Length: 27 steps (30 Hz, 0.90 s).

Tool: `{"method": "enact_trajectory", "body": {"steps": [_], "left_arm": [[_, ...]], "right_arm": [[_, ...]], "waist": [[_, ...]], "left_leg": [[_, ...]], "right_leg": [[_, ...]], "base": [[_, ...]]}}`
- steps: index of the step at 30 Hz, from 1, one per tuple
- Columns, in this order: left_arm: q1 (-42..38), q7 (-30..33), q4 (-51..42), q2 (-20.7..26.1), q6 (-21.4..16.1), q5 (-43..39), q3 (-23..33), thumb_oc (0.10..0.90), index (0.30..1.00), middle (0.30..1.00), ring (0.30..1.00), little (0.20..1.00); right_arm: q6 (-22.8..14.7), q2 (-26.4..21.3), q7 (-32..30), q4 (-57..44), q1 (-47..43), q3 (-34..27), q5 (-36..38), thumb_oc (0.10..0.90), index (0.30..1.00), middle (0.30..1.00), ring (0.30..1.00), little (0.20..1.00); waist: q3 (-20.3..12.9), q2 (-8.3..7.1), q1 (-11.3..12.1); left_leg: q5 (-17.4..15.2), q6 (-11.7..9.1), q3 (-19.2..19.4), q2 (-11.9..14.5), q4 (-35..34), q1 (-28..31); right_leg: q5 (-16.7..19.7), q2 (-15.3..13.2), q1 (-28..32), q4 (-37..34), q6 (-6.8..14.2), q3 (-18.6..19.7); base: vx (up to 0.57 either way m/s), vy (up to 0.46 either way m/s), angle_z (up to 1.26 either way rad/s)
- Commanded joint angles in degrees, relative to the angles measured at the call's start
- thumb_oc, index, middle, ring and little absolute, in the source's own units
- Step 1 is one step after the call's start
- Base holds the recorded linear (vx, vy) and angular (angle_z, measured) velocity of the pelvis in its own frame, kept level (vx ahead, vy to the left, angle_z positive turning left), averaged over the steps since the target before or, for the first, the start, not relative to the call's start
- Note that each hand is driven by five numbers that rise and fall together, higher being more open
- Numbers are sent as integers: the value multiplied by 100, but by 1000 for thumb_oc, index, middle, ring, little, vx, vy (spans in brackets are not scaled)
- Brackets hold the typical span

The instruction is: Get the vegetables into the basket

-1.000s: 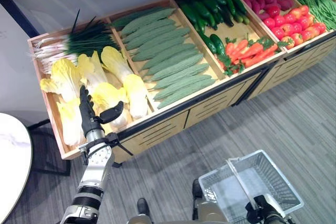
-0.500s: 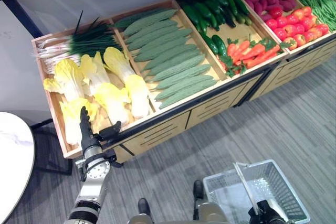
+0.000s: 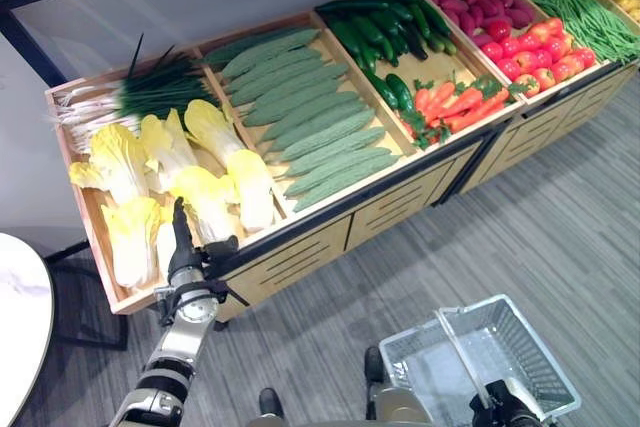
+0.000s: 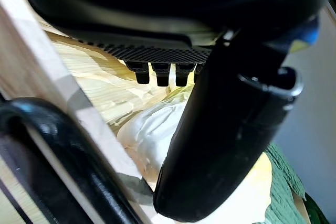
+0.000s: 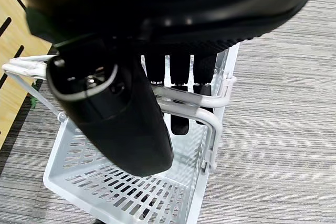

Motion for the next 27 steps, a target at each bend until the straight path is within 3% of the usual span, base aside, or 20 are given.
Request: {"method": "enact_trajectory", "body": {"steps": [1,2,9,13,18,23,26,27], "left_arm": [[-875,266,502,411,-71,276,21,573,542,542,542,542],[-927,403,709,317,-57,110,123,400,300,300,300,300],[-977,732,1402,63,-68,-688,617,400,300,300,300,300],[-965,910,927,87,-177,-709,691,400,300,300,300,300],[-927,1093,-923,331,-301,7,684,400,300,300,300,300],[-1115,1240,-2148,389,-492,527,706,400,300,300,300,300],[-1153,1094,-2771,379,-794,483,565,400,300,300,300,300],[-1013,643,-3207,367,-1224,-58,431,400,300,300,300,300]], "right_arm": [[-48,-101,-103,0,-260,343,-52,400,300,300,300,300],[-50,-91,-110,-1,-278,362,-55,400,300,300,300,300],[-12,-98,-116,-17,-276,420,-130,400,300,300,300,300],[-16,-67,-128,12,-282,423,-111,400,300,300,300,300],[-50,-71,-114,17,-148,322,-76,400,300,300,300,300],[-116,-48,-75,29,-118,354,-30,400,300,300,300,300],[-160,-52,-73,11,-128,381,-5,400,300,300,300,300],[-167,-54,-60,-8,-151,344,35,400,300,300,300,300]], "waist": [[-63,-306,-100],[-72,-315,-109],[-112,-312,-177],[-118,-315,-157],[-98,-355,-69],[-94,-383,-16],[-99,-385,-4],[-92,-366,13]], "left_leg": [[-52,-318,-284,210,10,83],[-52,-321,-273,214,10,88],[-93,-330,-224,237,10,182],[-114,-328,-218,229,10,214],[-147,-308,-319,208,10,232],[-174,-289,-369,179,10,262],[-192,-279,-377,157,10,280],[-192,-271,-391,139,10,282]], "right_leg": [[-227,-305,163,15,477,114],[-226,-300,159,15,472,129],[-249,-275,195,15,460,192],[-254,-278,232,15,468,175],[-293,-301,315,17,481,92],[-320,-331,390,23,489,31],[-314,-358,408,21,500,29],[-304,-371,409,23,503,27]], "base": [[13,7,-9],[10,3,-6],[18,11,-9],[5,9,-4],[1,-1,2],[0,0,12],[-8,17,8],[0,0,0]]}}
